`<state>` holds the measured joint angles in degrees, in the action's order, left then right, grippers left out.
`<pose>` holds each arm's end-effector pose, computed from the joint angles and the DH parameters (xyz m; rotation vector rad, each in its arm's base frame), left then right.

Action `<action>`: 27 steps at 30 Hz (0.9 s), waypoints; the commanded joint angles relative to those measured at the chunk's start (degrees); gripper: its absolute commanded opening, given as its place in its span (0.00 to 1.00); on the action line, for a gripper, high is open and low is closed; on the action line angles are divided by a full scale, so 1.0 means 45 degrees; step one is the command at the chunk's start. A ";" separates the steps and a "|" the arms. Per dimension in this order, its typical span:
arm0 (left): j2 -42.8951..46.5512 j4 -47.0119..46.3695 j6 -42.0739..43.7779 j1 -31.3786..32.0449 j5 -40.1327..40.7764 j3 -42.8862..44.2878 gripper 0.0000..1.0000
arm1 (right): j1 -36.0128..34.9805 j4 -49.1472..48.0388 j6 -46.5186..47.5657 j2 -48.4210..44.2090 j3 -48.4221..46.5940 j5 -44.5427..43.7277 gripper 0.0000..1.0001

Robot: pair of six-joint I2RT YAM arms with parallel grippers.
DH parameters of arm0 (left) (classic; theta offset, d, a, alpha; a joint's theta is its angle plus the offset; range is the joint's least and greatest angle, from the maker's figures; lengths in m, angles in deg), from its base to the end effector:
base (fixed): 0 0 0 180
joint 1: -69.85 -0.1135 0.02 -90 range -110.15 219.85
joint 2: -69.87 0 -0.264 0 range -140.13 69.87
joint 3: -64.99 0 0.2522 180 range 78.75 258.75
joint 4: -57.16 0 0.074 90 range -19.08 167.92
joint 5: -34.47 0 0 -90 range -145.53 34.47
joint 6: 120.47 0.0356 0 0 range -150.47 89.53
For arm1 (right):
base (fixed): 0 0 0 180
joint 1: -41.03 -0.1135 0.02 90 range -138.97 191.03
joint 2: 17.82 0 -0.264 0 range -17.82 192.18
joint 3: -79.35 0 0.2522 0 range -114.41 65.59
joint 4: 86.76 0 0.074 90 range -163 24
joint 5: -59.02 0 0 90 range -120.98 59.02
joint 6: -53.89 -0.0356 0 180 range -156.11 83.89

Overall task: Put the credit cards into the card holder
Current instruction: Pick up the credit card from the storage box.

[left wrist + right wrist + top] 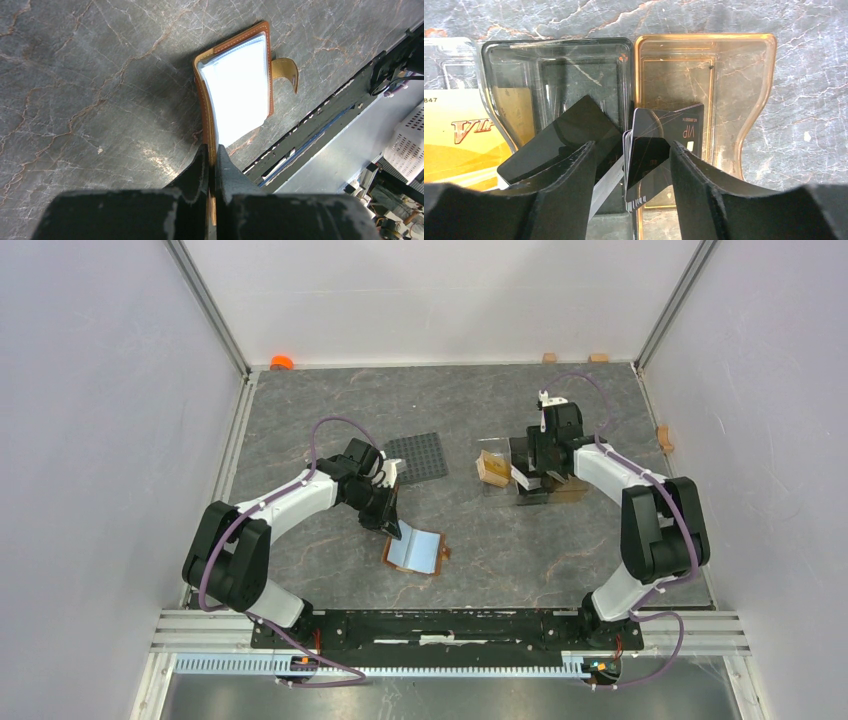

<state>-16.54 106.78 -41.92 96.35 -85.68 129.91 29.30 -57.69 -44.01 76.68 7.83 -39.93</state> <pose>0.2355 -0.1374 0.1855 0.5037 2.8305 -0.8869 0.3341 0.0637 0.1921 -0.0161 2.4643 -0.0456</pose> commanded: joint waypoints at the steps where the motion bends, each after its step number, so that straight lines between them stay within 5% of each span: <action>1: 0.0150 -0.0274 0.0041 0.0073 -0.0268 0.0013 0.02 | -0.0115 -0.0045 -0.0419 -0.0336 -0.0383 0.1168 0.58; 27: 0.0226 -0.0253 0.0005 0.0108 -0.0121 -0.0001 0.02 | -0.0128 0.0151 -0.0482 -0.1395 -0.0587 0.1209 0.30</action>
<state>-16.54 106.80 -41.92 96.61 -85.68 129.91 29.24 -56.99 -45.15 73.44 7.64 -36.76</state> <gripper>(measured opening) 0.052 0.319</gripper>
